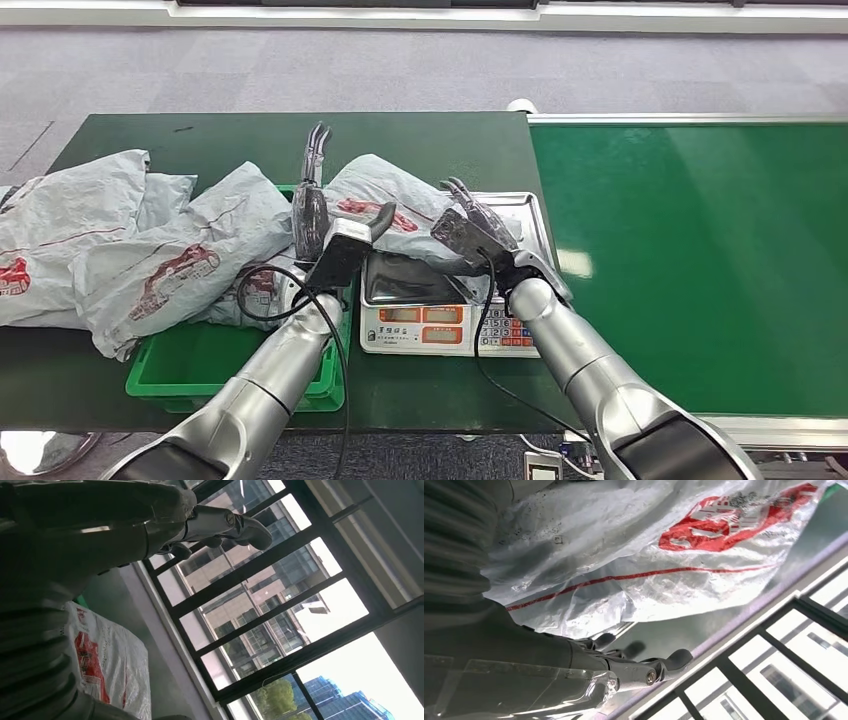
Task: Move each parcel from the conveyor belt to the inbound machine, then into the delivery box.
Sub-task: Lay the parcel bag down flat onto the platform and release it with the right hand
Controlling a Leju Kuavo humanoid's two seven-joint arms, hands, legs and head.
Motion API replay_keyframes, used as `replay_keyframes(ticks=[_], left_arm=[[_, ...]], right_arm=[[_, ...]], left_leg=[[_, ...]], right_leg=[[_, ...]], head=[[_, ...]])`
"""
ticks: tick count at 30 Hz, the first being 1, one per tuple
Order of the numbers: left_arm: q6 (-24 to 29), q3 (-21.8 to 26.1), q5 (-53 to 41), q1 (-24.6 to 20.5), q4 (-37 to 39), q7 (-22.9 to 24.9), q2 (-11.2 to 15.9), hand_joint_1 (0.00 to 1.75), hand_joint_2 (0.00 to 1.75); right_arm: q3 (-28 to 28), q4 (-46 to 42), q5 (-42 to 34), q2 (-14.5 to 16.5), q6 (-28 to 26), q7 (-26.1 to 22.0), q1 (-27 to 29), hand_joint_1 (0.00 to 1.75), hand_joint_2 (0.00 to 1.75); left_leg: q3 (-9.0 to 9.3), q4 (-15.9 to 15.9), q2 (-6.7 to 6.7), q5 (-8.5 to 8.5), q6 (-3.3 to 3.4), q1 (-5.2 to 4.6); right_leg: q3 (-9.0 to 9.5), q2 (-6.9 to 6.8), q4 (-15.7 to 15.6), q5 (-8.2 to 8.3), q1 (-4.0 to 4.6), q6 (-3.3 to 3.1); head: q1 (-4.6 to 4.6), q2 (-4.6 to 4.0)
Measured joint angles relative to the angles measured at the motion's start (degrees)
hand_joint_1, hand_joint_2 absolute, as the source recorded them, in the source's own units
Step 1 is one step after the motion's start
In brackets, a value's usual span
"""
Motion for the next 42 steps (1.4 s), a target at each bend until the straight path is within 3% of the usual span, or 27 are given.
replay_keyframes(ticks=[4, 11, 22, 26, 31, 35, 39, 42], left_arm=[[0.1, 2.3, -4.7, 1.0, -1.8, 0.0, -0.3, 0.00, 1.75], [0.2, 6.3, -9.2, 0.7, -1.8, 0.1, -1.7, 0.00, 1.75], [-2.0, 6.4, -8.8, -1.6, 2.4, 1.3, -2.3, 0.00, 1.75], [-13.7, 5.3, -7.9, -5.0, 8.5, 9.8, -2.5, 0.00, 1.75], [-25.7, 3.0, -8.2, -8.1, 13.5, 18.1, -2.5, 0.00, 1.75], [-31.6, -2.7, -17.5, -10.8, 16.5, 25.0, -2.2, 0.00, 1.75], [-32.0, -9.4, -25.4, -13.0, 18.3, 30.7, -2.0, 0.00, 1.75], [-27.4, -13.0, -30.1, -14.0, 19.1, 33.9, -2.0, 0.00, 1.75]], right_arm=[[0.0, 0.0, -1.7, 0.3, -1.9, -1.7, 0.0, 0.00, 1.75], [0.0, -1.1, -11.4, 0.9, -5.6, -10.4, 0.4, 0.00, 1.75], [-0.4, -3.1, -15.7, 0.9, -6.0, -12.8, 1.1, 0.00, 1.75], [-2.0, -6.0, -25.1, 0.3, -8.2, -14.2, 2.1, 0.00, 0.00], [-7.0, -6.1, -36.5, -1.4, -6.2, -12.5, 2.2, 0.00, 0.00], [-11.2, -3.1, -41.0, -2.9, -4.3, -12.1, 0.9, 0.00, 0.00], [-15.3, -1.3, -43.5, -4.3, -2.2, -12.7, 0.4, 0.00, 0.00], [-17.1, -1.7, -43.9, -5.0, -1.9, -12.8, 0.7, 0.00, 0.00]], left_leg=[[0.00, 0.0, -0.01, 0.00, 0.00, 0.00], [0.03, 0.0, 0.00, 0.01, -0.01, 0.00], [0.04, 0.0, 0.01, 0.01, -0.01, 0.00], [0.04, 0.0, 0.03, 0.02, -0.02, -0.01], [0.03, 0.0, 0.07, 0.02, -0.01, -0.05], [0.02, 0.1, 0.02, 0.02, -0.01, -0.05], [0.02, 0.1, 0.02, 0.02, -0.01, -0.04], [0.03, 0.0, 0.03, 0.01, -0.01, -0.04]], right_leg=[[-0.01, -0.01, 0.0, 0.00, 0.01, 0.00], [-0.01, 0.00, 0.0, 0.01, 0.00, 0.00], [-0.04, 0.01, 0.0, 0.01, 0.01, -0.01], [-0.04, 0.03, 0.0, 0.03, -0.01, -0.01], [-0.04, 0.06, 0.0, 0.08, -0.04, -0.03], [-0.03, 0.02, 0.0, 0.08, -0.04, -0.03], [-0.04, 0.05, 0.0, 0.08, -0.03, -0.03], [-0.05, 0.06, 0.0, 0.08, -0.03, -0.03]], head=[[0.00, 0.00], [0.00, 0.00], [0.00, 0.00], [0.00, 0.00], [0.00, 0.00], [0.00, 0.00], [0.00, 0.00], [0.00, 0.00]])
